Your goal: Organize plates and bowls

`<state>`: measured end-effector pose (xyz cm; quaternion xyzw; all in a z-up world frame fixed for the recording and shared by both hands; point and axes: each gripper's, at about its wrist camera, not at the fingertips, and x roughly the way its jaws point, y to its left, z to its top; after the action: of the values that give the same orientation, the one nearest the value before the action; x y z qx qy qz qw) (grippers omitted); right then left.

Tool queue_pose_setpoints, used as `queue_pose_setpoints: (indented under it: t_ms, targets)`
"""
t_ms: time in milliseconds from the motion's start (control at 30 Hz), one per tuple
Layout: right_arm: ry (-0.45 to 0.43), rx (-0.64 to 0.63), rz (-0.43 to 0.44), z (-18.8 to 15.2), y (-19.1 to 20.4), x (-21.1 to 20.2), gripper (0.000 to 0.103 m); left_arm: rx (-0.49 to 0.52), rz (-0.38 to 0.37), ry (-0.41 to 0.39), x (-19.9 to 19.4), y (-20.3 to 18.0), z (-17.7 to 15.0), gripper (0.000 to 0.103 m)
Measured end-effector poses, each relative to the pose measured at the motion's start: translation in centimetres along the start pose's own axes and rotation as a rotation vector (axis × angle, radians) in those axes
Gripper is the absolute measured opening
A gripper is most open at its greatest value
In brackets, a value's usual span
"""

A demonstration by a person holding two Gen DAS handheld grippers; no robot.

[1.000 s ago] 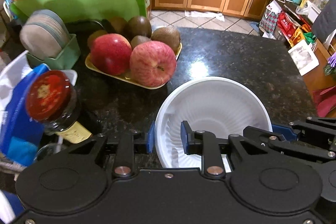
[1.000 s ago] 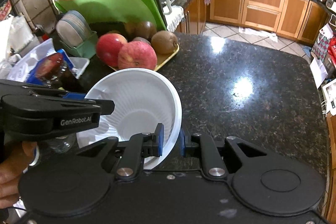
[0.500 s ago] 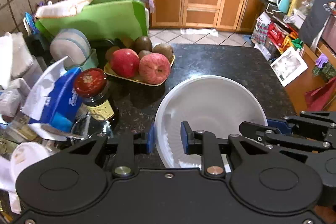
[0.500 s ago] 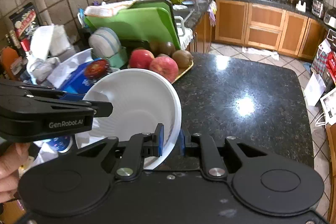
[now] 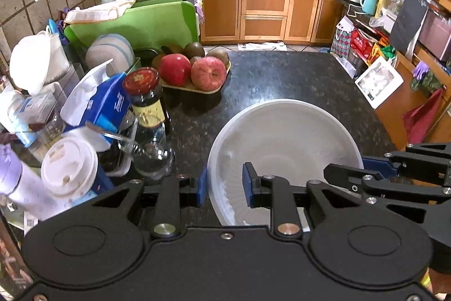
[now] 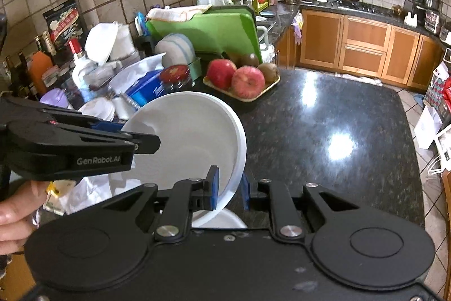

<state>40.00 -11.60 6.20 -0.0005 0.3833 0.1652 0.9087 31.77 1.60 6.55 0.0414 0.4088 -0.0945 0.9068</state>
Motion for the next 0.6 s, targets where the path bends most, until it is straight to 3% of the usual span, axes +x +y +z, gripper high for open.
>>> queue_pose_setpoints:
  t_ms: [600]
  targets:
    - [0.079, 0.159, 0.004, -7.4, -1.1, 1.8, 0.020, -0.005, -0.040, 0.062, 1.7, -1.3, -5.6, 0.033]
